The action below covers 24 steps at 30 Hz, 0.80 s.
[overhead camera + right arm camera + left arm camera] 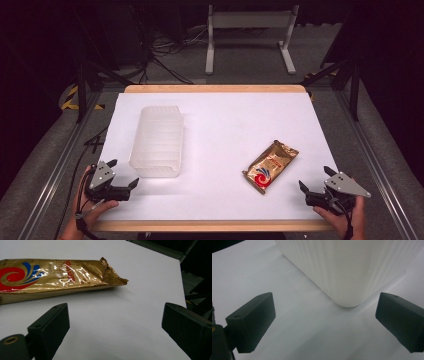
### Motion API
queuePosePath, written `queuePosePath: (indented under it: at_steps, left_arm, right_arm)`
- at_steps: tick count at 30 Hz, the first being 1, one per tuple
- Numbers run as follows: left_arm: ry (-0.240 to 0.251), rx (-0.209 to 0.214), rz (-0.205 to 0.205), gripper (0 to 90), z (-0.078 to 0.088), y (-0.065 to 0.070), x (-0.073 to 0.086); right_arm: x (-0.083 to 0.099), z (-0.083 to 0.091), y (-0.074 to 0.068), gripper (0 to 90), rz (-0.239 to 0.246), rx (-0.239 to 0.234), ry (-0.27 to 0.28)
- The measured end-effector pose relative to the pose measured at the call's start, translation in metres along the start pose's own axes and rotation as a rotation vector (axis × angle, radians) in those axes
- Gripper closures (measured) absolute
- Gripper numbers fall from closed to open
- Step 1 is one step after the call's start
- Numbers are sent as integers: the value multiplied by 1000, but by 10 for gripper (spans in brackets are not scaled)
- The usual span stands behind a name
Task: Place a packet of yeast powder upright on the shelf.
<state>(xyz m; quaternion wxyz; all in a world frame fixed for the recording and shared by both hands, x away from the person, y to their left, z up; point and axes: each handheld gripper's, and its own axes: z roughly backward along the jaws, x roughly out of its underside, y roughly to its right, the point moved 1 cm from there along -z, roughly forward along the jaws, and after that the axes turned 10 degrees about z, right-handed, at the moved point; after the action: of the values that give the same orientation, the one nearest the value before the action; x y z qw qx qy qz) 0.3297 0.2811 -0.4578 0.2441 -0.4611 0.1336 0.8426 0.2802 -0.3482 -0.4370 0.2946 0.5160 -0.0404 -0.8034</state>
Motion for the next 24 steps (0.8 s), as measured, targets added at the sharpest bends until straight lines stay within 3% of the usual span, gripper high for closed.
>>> queuePosePath:
  at_steps: [14, 20, 24]
  left_arm:
    - [-1, 5, -21, 36, 3, 4, 1]
    - [-13, 7, -30, 36, 2, 6, 2]
    - [-20, 9, -36, 36, 1, 7, 2]
  right_arm:
    - [-3, 0, -2, 84, -20, -10, 3]
    - [-6, -4, 0, 87, -50, -46, 23]
    - [-8, -6, -1, 85, -41, -51, 11]
